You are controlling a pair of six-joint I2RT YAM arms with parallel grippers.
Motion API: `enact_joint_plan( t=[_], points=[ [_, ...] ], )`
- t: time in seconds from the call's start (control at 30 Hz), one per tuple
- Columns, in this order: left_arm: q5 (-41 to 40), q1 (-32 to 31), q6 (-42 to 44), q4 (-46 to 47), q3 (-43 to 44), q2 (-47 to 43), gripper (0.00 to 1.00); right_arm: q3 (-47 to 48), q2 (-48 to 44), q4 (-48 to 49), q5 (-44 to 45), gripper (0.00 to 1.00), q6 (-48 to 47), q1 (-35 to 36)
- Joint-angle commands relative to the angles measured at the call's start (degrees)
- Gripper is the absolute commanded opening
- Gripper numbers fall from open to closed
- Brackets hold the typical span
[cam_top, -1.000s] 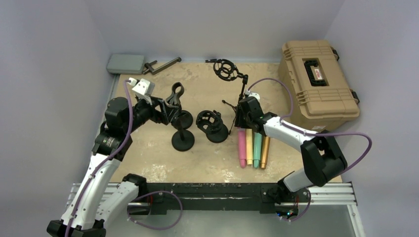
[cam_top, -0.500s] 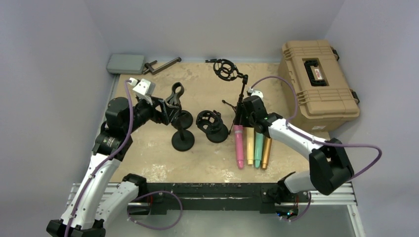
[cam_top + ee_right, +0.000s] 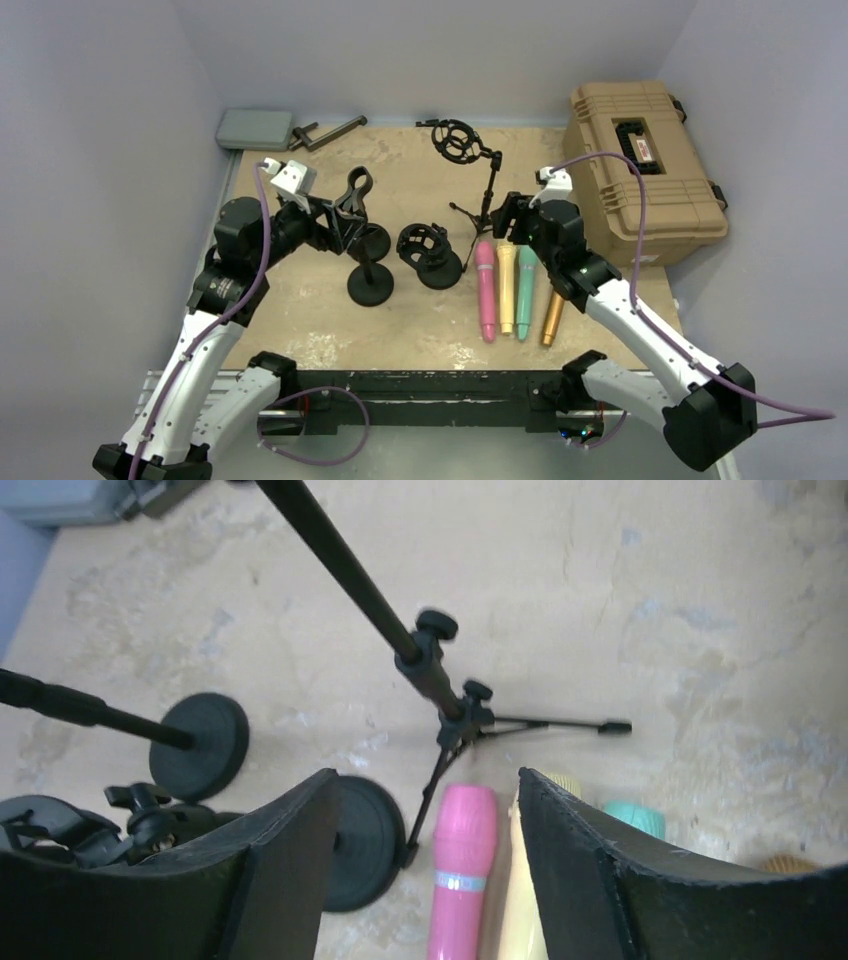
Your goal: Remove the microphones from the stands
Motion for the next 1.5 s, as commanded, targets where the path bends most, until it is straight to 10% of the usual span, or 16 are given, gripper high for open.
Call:
enact_joint_plan(
  t=[0.0,0.2,0.63,1.07,1.47],
  points=[
    [-0.4,-1.0,1.3,1.3,0.3,-0.2,0.78,-2.4,0.8,19.5,-5.1,0.66,-5.8,-3.7],
    [-1.0,-1.7,1.8,1.2,0.1,-0.5,0.78,-3.8,6.6,37.1,-23.6,0.63,-17.5,-7.2],
    [-1.2,-1.8,2.1,1.1,0.2,0.2,0.78,8.6,20.9,36.8,-39.9,0.44,-23.6,-11.1],
    [-1.3,-2.0,2.1,1.4,-0.3,1.1,0.78,0.1,19.9,48.6,-19.7,0.01,-20.5,-6.6],
    [-8.5,-2.1,3.1,2.1,-2.2,-1.6,0.77,6.9,28.7,53.1,30.7,0.0,-13.3,8.7]
  ],
)
